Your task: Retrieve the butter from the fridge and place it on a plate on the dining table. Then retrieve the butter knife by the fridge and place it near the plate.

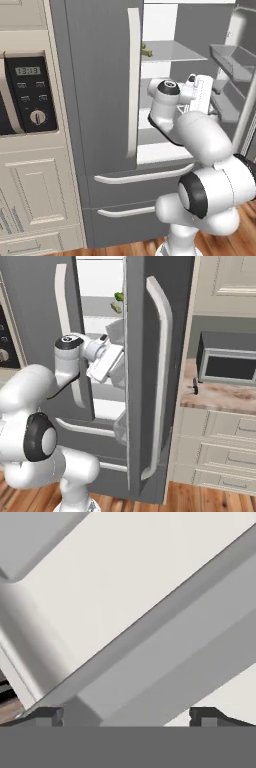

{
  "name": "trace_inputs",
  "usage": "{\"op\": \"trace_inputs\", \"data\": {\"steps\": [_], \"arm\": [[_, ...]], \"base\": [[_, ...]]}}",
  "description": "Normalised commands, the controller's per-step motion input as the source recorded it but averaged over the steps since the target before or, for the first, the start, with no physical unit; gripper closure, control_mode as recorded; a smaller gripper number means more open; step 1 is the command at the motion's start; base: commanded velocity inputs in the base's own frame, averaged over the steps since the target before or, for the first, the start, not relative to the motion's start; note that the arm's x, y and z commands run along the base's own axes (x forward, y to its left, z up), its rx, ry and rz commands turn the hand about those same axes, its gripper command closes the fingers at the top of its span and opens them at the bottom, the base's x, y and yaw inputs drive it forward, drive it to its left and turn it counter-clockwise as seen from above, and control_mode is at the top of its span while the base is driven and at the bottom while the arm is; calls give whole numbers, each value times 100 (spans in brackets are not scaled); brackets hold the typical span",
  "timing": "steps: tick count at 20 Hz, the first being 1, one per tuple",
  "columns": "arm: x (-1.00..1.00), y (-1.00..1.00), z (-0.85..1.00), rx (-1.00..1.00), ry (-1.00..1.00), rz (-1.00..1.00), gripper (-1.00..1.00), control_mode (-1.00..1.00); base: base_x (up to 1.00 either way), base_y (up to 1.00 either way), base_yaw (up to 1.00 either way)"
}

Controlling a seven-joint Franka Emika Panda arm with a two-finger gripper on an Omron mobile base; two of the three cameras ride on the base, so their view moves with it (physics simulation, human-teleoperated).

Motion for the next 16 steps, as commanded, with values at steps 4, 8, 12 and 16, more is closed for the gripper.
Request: {"op": "trace_inputs", "data": {"steps": [4, 8, 12, 16], "arm": [[-16, -100, 0, 0, 23, -2, -100, -100], [-34, -93, 16, 0, 13, -1, -100, -100], [-9, -19, 17, 0, 7, 0, -100, -100], [0, 74, 3, 0, 6, 0, -100, -100]], "base": [[0, 0, 0], [0, 0, 0], [0, 0, 0], [0, 0, 0]]}}
